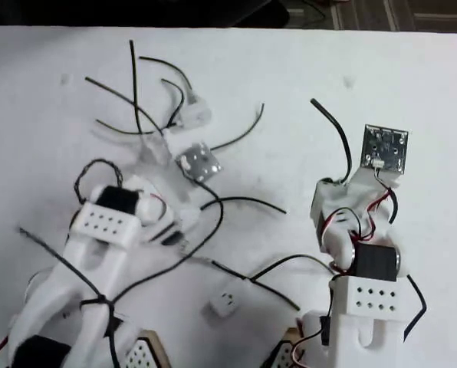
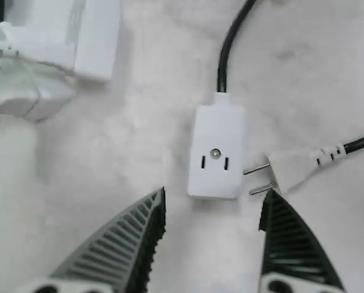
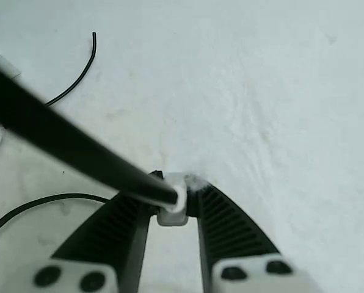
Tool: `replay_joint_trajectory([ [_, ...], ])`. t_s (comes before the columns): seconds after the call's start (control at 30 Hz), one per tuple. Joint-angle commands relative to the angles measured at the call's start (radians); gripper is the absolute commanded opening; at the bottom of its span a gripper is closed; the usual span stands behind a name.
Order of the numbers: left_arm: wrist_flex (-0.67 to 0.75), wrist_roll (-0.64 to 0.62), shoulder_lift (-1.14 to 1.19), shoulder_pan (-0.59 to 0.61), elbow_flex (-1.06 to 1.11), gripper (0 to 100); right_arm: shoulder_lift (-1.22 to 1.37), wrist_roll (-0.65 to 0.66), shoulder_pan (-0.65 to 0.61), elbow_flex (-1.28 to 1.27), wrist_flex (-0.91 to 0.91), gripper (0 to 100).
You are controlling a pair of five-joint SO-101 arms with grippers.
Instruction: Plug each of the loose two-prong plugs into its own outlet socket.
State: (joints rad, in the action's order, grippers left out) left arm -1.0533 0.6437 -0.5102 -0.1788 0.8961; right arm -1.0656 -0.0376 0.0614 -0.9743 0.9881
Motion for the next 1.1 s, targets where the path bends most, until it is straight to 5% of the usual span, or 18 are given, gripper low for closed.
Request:
replay_joint_trajectory([
  [0.0,0.081,0.021,-0.008,-0.033,0.061,25,-0.004,0.008,-0.01,0.009,0.004,1.7],
  [0.23,0.091,0.021,0.268,-0.03,-0.068,25,-0.004,0.008,-0.01,0.009,0.004,1.7],
  [0.47,-0.069,0.028,0.587,-0.007,-0.399,18,-0.002,0.008,-0.01,0.009,0.004,1.7],
  [0.83,-0.064,0.032,0.615,0.047,-0.477,2,-0.002,0.008,-0.01,0.009,0.004,1.7],
  [1.07,-0.124,0.021,0.613,0.01,-0.476,7,0.001,0.008,-0.01,0.009,0.004,1.7],
])
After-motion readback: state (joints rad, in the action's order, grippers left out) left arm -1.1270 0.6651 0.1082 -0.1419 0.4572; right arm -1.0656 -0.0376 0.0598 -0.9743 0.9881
